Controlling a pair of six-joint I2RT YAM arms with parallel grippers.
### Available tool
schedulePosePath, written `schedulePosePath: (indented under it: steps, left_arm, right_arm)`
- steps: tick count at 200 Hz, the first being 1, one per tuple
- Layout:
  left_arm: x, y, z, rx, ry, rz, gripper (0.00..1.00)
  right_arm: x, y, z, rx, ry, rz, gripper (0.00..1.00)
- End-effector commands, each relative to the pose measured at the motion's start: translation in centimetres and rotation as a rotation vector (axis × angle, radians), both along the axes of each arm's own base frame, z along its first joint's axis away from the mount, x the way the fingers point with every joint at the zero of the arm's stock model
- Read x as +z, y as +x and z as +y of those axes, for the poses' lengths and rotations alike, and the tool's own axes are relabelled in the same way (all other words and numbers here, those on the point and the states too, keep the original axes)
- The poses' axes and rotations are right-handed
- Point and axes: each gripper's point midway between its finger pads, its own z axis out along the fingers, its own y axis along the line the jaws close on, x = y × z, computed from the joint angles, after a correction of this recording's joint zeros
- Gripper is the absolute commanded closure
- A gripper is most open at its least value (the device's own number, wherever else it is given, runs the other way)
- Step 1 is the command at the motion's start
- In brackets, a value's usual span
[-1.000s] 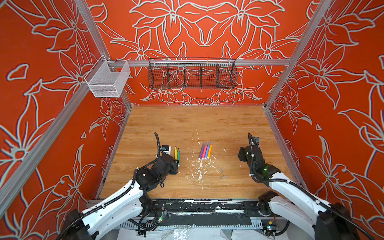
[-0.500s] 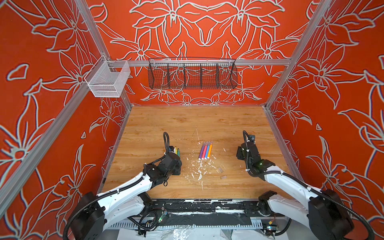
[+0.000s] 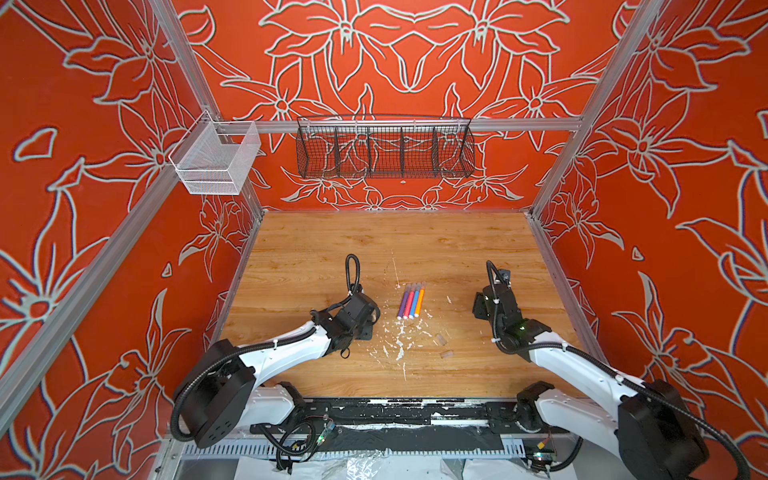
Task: Insert the pens into the pen caps
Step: 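Move the open left gripper over the green marker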
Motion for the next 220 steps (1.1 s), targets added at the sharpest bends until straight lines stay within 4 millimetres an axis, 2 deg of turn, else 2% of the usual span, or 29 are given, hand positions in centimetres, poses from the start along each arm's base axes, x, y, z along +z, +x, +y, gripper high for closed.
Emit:
schedulePosePath:
  steps: [1,74,163,220]
  left_arm:
    - [-0.2,0.8,0.6,0.035,0.066,-0.001,0.68]
    - [-2.4,1.2,1.0,0.058,0.141,0.044,0.69]
    - [-4.2,1.5,0.6,0.061,0.169,0.091,0.71]
    - [-5.1,1.4,1.0,0.085,0.208,0.126,0.67]
  right_arm:
    - [0.4,0.0,0.1,0.011,-0.001,-0.003,0.35]
    - [0.5,0.0,0.2,0.019,0.006,-0.01,0.35]
    - [0.4,0.1,0.4,0.028,0.006,-0.002,0.35]
    - [0.4,0.1,0.5,0.032,0.009,0.0,0.36]
